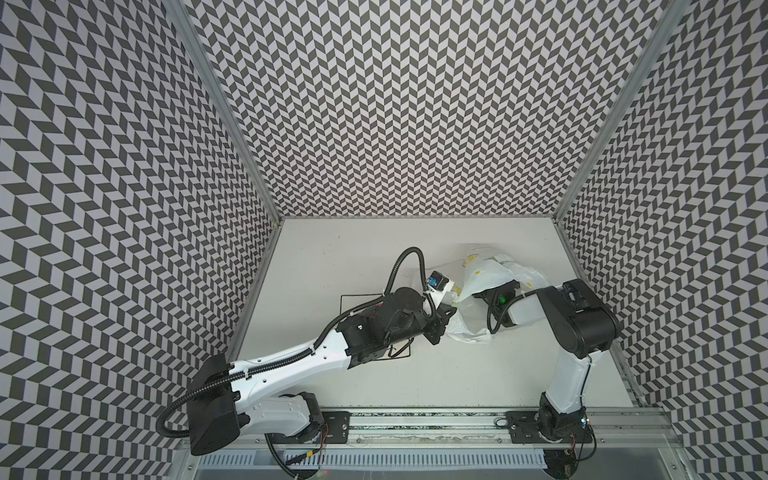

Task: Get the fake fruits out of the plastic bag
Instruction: 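Hold the bag open with the left gripper and close the right on the green pear, then lift the green pear out of the bag with the right gripper while the left releases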

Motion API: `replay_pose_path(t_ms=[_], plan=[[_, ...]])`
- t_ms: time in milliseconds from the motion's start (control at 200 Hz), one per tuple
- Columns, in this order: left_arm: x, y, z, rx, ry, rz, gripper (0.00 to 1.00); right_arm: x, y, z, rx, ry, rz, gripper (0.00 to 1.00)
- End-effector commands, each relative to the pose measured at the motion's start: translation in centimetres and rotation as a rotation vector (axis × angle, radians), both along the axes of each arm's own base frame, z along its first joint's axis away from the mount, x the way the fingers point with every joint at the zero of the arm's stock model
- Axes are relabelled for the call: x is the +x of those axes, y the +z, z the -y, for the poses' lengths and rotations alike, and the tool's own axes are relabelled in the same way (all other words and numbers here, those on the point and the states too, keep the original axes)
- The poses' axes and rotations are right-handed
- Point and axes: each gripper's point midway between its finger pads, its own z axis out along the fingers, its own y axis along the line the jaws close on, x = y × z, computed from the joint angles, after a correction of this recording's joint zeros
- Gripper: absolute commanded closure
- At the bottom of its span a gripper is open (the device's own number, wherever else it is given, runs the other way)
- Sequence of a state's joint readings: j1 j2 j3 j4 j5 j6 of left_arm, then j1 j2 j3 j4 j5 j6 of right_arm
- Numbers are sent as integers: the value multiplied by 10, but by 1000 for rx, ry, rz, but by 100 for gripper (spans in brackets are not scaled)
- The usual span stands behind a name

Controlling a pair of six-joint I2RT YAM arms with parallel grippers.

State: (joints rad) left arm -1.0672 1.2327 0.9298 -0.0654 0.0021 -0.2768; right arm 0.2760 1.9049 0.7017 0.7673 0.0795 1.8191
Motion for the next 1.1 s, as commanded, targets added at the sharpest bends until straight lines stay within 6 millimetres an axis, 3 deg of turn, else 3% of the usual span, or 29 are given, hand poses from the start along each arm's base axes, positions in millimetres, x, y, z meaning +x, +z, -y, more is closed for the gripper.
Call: replay_pose_path(t_ms=[0,80,215,416,826,1096], plan=[[-1,0,-4,16,8,16,100,3,-5,5,50,-44,-16,44],[0,-2,-4,19,14,17,100,6,5,2,42,-16,23,50],[5,-5,-3,30,36,21,100,10,31,-7,6,57,103,51],[17,-8,-4,43,93,40,100,-8,56,-25,-42,218,183,51],[46,-6,7,51,144,90,100,-99,54,-44,-154,535,204,50],[81,-5,-3,45,245,72,100,-151,55,-40,-289,669,201,49]])
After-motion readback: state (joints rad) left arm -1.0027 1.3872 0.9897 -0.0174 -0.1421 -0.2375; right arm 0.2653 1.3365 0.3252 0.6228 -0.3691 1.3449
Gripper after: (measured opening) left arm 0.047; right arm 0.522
